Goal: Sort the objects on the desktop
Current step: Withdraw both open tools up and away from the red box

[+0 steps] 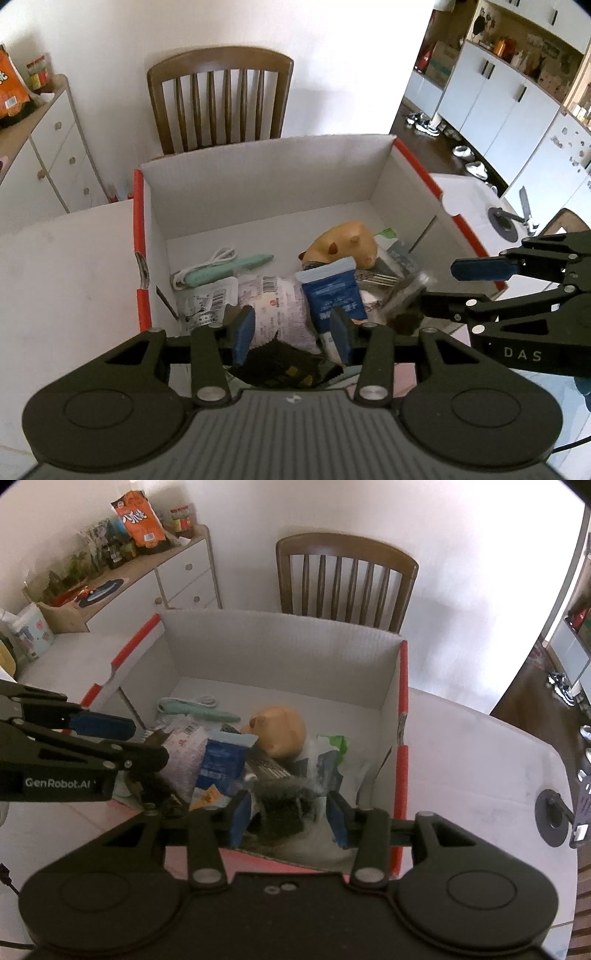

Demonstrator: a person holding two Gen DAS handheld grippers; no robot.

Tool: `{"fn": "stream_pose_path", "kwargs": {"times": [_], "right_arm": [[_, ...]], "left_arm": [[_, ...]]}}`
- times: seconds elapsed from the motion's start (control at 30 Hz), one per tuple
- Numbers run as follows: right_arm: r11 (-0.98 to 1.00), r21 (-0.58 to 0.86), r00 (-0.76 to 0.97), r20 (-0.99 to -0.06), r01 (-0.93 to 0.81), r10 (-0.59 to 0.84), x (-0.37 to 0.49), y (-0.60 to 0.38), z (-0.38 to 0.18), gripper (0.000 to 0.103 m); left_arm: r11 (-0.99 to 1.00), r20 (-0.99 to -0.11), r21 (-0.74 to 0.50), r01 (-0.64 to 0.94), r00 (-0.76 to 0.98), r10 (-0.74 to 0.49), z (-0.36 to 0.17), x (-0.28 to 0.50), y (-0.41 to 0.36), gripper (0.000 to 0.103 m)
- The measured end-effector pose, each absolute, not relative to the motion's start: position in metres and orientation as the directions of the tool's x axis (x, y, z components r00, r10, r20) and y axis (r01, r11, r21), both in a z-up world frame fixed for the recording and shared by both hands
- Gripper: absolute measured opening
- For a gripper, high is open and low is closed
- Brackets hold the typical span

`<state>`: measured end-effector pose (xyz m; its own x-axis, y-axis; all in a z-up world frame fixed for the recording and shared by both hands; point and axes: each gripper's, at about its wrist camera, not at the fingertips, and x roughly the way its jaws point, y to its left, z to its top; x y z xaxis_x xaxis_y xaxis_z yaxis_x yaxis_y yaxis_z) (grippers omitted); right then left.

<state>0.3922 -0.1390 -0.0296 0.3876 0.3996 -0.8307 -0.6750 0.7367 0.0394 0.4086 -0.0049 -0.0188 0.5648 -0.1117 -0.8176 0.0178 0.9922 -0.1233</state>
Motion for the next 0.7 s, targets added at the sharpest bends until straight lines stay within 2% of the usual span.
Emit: {"fn": "stream_pose_path", "kwargs": {"times": [0.7], "right_arm": [[0.719, 0.068, 0.405, -0.788, -0.691, 0.464, 0.346, -0.161, 0.019, 0.046]], "left_arm": [[0.988, -0.768, -0.157, 0.004, 0.629, -0.124, 0.033, 0.343, -0.015, 0.043]]}}
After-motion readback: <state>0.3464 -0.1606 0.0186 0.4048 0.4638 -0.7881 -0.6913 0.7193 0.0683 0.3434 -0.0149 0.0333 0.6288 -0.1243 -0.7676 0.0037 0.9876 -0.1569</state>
